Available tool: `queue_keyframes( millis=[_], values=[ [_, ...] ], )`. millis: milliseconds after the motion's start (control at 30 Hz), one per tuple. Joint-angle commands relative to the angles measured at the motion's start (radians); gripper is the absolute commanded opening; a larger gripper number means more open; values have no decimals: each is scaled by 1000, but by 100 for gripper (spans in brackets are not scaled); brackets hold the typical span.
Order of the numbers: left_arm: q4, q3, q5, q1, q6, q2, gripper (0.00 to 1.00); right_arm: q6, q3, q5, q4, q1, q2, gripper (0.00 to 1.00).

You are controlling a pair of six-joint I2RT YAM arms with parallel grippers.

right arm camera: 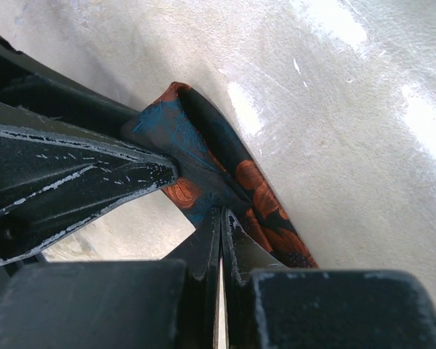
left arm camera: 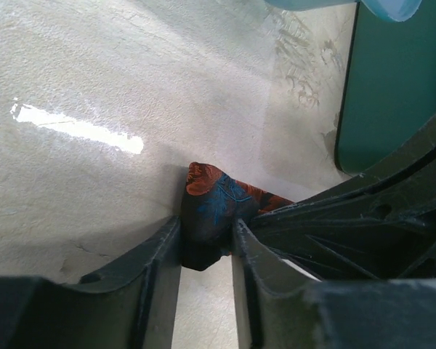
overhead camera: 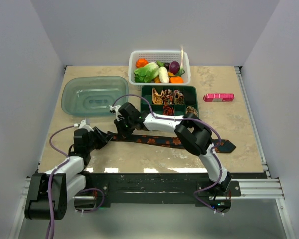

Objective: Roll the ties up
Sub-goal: Roll the tie at the center of the board.

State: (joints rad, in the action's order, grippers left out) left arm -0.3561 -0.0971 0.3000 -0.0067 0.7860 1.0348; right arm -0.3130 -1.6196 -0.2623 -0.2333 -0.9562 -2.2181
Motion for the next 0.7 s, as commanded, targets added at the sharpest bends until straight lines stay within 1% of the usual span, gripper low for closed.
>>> queue_keyframes(
  millis=[0, 67, 100, 167, 200, 267, 333, 467, 667],
  values=[
    [-69, 4, 19, 7, -13, -2, 27, 20, -37, -6, -8, 5, -11, 0],
    [-60, -7, 22, 7, -24, -10, 22, 17, -37, -15, -1, 5, -8, 0],
    [-52, -12, 22, 7, -30, -13, 16, 15, -39, -26, -1, 5, -6, 0],
    [-26, -27, 19, 7, -48, -28, 11, 12, -40, -37, 8, 7, 6, 0],
    [-12, -33, 16, 7, -54, -33, 5, 9, -40, -37, 9, 7, 11, 0],
    [37, -53, -2, 7, -77, -51, 0, 6, -39, -40, 14, 13, 32, 0],
    [96, -76, -25, 7, -102, -65, 0, 2, -31, -45, 17, 17, 49, 0],
    [163, -101, -41, 7, -117, -105, 0, -14, -3, -46, 55, 34, 96, 0],
    [264, -144, -76, 7, -146, -145, 0, -11, -17, -43, 54, 34, 94, 0]
  ],
)
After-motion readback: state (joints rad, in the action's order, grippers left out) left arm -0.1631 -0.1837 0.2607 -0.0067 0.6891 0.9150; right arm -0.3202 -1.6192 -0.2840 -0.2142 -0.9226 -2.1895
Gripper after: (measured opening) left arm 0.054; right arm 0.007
